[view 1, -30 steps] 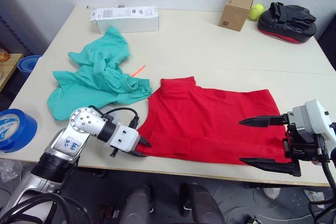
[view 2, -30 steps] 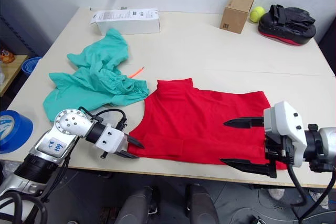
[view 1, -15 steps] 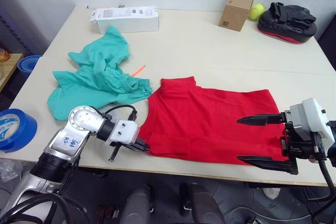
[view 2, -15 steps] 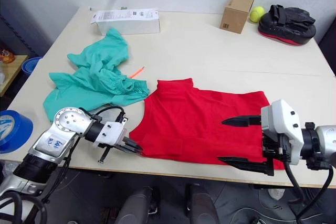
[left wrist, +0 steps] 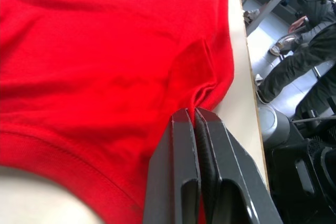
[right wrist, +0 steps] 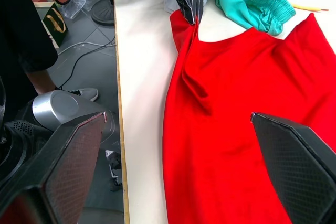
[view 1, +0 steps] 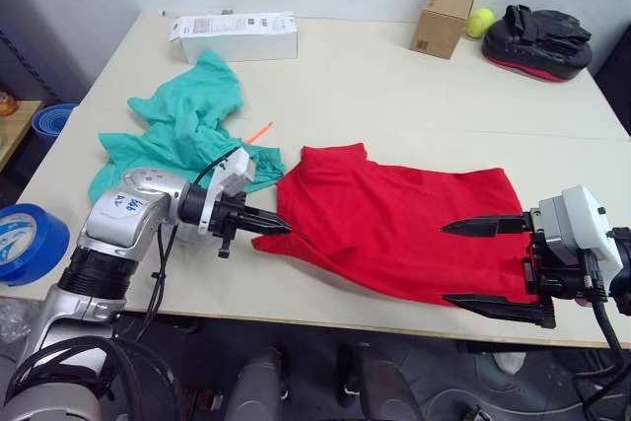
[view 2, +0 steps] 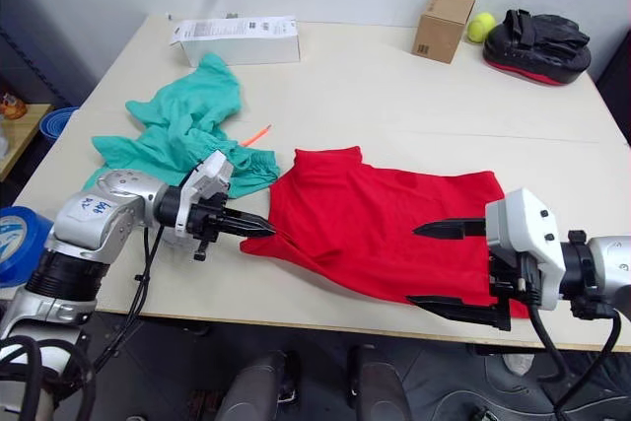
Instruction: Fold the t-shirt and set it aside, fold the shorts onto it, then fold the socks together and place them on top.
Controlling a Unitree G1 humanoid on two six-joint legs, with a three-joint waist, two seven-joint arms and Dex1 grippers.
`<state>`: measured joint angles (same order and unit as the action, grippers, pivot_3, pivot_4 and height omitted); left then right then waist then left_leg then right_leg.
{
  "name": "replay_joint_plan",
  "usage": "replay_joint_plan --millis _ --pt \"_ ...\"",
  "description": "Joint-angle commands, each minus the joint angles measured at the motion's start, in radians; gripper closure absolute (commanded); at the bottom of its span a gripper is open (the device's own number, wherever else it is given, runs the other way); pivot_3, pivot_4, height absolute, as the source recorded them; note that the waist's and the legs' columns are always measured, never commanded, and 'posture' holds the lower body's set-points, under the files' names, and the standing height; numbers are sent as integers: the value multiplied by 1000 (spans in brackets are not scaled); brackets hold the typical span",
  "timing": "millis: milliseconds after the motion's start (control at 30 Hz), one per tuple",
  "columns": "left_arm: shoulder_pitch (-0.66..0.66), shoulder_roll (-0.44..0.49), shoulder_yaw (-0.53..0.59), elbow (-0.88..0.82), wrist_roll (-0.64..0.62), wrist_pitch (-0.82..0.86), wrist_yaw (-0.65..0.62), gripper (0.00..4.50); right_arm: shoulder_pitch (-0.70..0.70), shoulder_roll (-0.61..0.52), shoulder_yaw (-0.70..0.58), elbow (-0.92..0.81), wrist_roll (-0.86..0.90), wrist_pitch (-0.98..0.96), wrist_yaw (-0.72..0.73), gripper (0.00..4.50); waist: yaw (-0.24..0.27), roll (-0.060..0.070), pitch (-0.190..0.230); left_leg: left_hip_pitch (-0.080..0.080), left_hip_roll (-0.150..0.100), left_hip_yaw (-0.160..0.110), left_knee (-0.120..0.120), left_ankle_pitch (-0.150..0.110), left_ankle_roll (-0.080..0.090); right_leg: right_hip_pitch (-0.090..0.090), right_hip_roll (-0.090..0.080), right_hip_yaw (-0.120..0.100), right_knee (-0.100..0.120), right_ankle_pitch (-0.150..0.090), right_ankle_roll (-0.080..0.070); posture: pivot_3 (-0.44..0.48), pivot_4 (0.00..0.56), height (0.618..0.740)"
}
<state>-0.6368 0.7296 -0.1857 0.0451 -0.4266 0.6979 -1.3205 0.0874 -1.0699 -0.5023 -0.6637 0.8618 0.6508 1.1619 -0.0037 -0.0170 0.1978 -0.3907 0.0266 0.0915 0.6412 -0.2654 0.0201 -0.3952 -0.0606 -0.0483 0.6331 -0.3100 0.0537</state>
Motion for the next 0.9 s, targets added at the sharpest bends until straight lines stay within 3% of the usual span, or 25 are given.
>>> replay_joint_plan --millis 33,167,267,433,900 --pt "57 42 -23 -89 21 -74 -44 4468 -7 3 -4 -12 -2 -21 -3 0 -1 0 0 0 0 0 0 0 0 0 0 0 0 0 0 0 150 740" --pt "98 53 -41 -126 48 -132 -45 4468 -9 4 -1 -9 -8 -25 -3 0 3 0 0 0 0 0 0 0 -1 0 0 0 0 0 -1 0 150 740" --pt "131 72 -50 -159 68 -184 -61 3827 -6 1 -2 -7 -10 -30 -1 0 4 0 0 0 0 -1 1 0 -1 0 -1 0 0 0 -1 0 150 740" --pt "149 88 -53 -179 98 -254 -68 2351 -6 2 -2 -5 -11 -34 0 0 3 0 0 0 0 -1 1 -1 0 0 -1 0 -1 -1 -2 0 150 740" --pt "168 72 -65 -182 143 -333 -49 2351 -19 1 0 -3 2 -24 -12 0 3 0 0 0 0 -1 -2 -1 0 -1 -1 0 -3 -1 -3 0 150 740"
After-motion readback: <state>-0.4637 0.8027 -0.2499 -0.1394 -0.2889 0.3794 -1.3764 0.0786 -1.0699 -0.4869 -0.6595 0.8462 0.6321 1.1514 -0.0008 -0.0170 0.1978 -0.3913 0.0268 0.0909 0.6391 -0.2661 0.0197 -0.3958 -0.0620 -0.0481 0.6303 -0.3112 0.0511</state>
